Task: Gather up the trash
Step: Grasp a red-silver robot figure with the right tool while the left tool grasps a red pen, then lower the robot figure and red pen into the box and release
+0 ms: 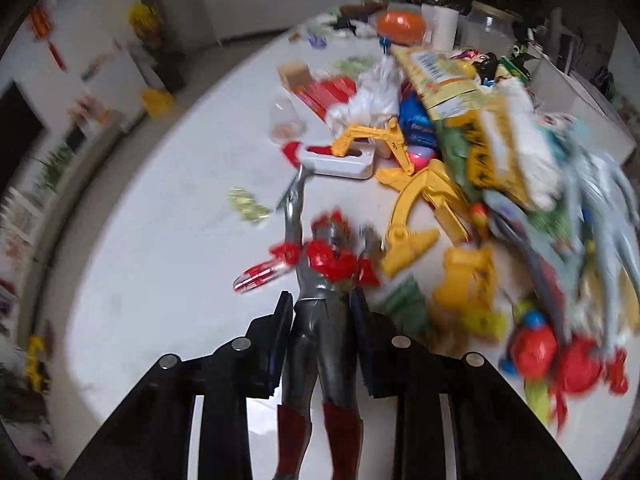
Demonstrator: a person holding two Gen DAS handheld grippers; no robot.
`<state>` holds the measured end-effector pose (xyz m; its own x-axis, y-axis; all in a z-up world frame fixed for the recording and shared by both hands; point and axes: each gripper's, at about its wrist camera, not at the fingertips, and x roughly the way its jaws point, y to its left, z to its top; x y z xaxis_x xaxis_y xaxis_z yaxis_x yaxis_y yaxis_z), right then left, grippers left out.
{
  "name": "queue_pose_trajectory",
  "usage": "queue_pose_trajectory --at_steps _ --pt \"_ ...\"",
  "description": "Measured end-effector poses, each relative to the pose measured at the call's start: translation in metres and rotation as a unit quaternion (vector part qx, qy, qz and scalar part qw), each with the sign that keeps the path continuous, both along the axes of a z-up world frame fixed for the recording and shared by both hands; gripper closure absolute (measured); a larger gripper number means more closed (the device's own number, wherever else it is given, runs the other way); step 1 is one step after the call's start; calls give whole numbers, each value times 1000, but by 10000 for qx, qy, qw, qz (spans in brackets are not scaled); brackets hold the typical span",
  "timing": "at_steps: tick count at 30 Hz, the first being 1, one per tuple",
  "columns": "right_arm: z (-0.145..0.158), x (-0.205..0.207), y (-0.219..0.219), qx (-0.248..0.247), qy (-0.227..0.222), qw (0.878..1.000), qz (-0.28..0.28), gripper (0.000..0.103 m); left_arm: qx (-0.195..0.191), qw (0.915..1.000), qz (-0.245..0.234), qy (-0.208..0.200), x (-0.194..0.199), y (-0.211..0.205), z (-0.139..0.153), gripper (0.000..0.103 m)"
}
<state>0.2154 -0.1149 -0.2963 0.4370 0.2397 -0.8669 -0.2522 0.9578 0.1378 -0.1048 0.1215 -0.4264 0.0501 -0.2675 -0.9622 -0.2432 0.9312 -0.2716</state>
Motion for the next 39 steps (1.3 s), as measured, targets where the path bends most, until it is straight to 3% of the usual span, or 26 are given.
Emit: queue_pose_trajectory --at_steps 7,13,15,17,19,22,24,26,27,29,33,39 --pt "41 -81 -72 1064 -103 9937 -333 75 28 9939 -665 -881 65 -30 54 27" --pt "69 -143 -119 1610 -474 9817 -898 75 -180 9781 -951 -1841 160 -74 110 27" --pt "75 -158 -130 1688 -557 9784 -1051 75 -51 9740 -895 -2081 202 -91 121 27" --pt "80 -174 -141 1709 -642 9758 -1205 75 -111 9761 -638 -2073 244 -101 122 27" --pt "82 -182 -147 1694 -682 9747 -1287 75 -177 9832 -138 -1813 290 -107 115 27" --pt "81 -195 -157 1830 -689 9704 -1419 75 87 9886 472 -1424 335 -114 109 27" --pt "81 -199 -163 1930 -685 9676 -1477 75 347 9896 799 -1144 357 -119 102 32" --pt "80 -202 -168 2029 -673 9648 -1535 75 426 9908 980 -825 372 -123 93 47" --pt "81 -204 -170 2055 -670 9638 -1559 75 621 9892 1068 -794 377 -126 94 55" --pt "81 -205 -174 2085 -686 9625 -1594 75 636 9893 1165 -608 383 -128 91 87" --pt "86 -201 -178 2182 -732 9605 -1566 75 494 9908 1185 -434 383 -131 87 90" --pt "92 -192 -168 2151 -762 9647 -1317 75 412 9918 595 -1052 345 -128 105 92"
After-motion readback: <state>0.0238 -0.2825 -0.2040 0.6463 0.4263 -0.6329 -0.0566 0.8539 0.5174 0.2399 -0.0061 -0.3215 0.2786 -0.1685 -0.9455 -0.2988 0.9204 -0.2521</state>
